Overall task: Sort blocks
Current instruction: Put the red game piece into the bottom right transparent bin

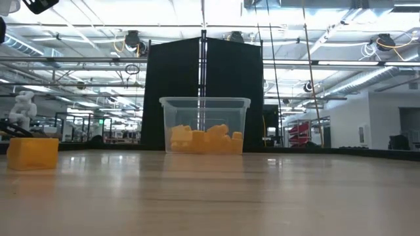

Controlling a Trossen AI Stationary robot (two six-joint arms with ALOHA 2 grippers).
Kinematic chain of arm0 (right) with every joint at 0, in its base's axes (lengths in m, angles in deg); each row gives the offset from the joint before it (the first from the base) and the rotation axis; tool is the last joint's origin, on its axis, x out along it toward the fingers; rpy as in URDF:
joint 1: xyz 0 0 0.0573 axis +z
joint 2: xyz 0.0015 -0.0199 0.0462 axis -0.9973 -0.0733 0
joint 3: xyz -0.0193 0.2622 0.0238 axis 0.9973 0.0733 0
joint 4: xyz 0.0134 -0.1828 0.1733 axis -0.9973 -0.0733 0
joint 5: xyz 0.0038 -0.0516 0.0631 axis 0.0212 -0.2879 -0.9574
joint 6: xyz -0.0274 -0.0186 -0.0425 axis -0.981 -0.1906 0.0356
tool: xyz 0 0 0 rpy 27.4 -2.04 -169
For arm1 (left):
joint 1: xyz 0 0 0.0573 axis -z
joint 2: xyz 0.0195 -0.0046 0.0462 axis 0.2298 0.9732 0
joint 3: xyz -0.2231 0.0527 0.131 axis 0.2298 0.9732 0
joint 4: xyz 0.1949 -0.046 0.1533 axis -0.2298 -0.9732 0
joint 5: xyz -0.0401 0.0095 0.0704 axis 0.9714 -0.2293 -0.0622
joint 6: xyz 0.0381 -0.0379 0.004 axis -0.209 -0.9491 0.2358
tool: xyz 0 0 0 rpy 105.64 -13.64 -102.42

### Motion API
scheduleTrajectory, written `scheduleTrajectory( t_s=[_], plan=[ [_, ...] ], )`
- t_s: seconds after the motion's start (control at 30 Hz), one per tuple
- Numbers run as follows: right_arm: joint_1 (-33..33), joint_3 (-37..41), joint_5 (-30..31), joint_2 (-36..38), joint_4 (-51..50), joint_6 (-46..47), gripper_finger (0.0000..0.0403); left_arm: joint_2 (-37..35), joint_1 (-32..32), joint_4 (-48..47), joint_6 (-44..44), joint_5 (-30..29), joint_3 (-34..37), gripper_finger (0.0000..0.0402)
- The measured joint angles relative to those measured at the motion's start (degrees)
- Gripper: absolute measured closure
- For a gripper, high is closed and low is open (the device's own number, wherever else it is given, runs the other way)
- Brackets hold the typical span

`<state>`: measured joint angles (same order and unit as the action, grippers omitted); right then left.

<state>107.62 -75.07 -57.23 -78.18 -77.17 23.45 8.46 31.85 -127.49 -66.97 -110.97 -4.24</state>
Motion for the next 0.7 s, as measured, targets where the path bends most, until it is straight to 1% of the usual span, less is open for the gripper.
scheduleTrajectory(
  t_s=[0.1,0.17,0.23,0.33,0.43,0.53,0.7],
  plan=[
    [2.8,7.1,-0.1,4.1,0.8,7.1,0.0244,0.0,0.0,0.0,0.0,0.0,0.0,0.0398],
    [5.4,11.0,-0.1,6.0,3.7,10.6,0.0244,0.0,0.0,0.0,0.0,0.0,0.0,0.0398],
    [7.9,14.2,-0.2,7.2,6.4,13.3,0.0244,0.0,0.0,0.0,0.0,-0.1,0.0,0.0398],
    [11.7,18.0,-0.3,7.8,7.1,18.8,0.0244,0.0,0.0,0.0,0.0,-0.6,0.0,0.0398],
    [15.7,21.7,-0.4,7.8,8.0,24.8,0.0243,0.0,0.0,0.0,0.0,-0.7,0.0,0.0398],
    [19.9,24.6,-0.5,7.7,11.4,30.4,0.0243,0.0,0.0,0.0,0.0,-0.7,0.0,0.0398],
    [26.3,26.0,-0.3,7.3,13.5,40.5,0.0243,0.0,0.0,0.0,0.0,-0.8,0.0,0.0398]
  ],
)
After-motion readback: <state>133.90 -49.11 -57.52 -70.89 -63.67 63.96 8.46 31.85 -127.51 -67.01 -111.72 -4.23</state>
